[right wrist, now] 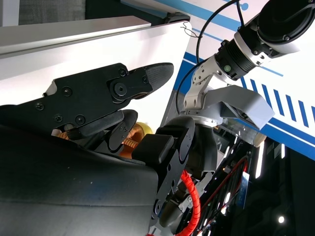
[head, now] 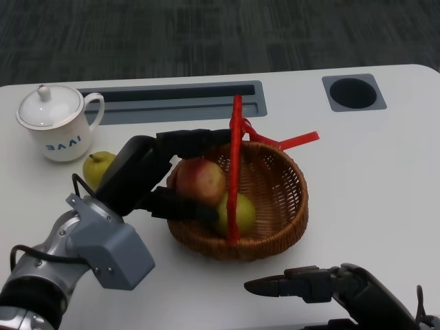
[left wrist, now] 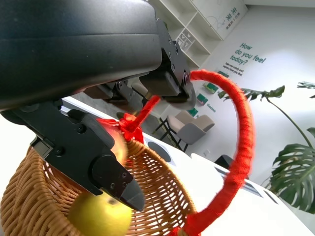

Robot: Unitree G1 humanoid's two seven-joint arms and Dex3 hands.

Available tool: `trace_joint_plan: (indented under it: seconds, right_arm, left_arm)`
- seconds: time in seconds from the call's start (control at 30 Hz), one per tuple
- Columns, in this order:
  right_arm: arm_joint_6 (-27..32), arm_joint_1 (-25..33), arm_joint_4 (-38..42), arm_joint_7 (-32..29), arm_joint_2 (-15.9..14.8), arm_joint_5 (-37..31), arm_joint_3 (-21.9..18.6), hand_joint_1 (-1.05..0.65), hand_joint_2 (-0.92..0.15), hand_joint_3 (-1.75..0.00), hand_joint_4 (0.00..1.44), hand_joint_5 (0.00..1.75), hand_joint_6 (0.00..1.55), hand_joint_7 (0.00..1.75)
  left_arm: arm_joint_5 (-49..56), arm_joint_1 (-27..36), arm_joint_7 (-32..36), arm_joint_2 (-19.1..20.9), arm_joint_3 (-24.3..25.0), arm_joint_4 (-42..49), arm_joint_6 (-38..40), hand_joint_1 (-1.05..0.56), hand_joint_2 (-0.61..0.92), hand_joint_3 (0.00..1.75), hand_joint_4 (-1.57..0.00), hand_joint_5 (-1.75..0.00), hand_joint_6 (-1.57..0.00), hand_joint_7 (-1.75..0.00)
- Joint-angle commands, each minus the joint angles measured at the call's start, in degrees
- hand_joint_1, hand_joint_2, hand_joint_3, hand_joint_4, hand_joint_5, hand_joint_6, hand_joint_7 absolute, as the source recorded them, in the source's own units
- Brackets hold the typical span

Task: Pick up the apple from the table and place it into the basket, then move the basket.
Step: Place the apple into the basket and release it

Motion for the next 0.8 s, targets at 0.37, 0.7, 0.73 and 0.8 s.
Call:
trace_joint_plan:
  seconds: [0.37, 0.7, 0.73, 0.8]
  right_arm:
    - [-4.75, -3.78, 0.34, -1.94, -2.05, 0.97, -4.66, -0.49, -0.92, -0.02, 0.84, 0.0, 0.77, 0.0]
    - [-6.81, -7.15, -3.02, -2.96, -4.96, -0.68, -7.94, -0.51, -0.92, -0.06, 0.81, 0.0, 0.74, 0.0]
    - [-7.49, -8.06, -3.16, -3.18, -5.02, -1.3, -8.3, -0.51, -0.92, -0.05, 0.81, 0.01, 0.75, 0.0]
    - [-8.58, -9.86, -2.71, -3.45, -5.24, -2.25, -8.68, -0.52, -0.92, -0.04, 0.81, 0.01, 0.75, 0.0]
  left_arm:
    - [-6.2, 5.39, -10.53, 4.88, 1.56, -11.94, 4.71, -0.82, 0.69, 0.0, -0.27, -0.01, -0.25, 0.0]
    - [-10.15, 11.49, -10.47, 6.73, 5.23, -17.83, 0.99, -0.78, 0.72, 0.01, -0.36, -0.03, -0.32, -0.02]
    - [-10.9, 12.78, -10.29, 7.12, 5.95, -18.19, -0.33, -0.74, 0.71, 0.01, -0.38, -0.03, -0.34, -0.02]
    - [-12.05, 14.9, -10.0, 7.58, 7.24, -18.48, -2.34, -0.69, 0.7, 0.01, -0.42, -0.04, -0.38, -0.03]
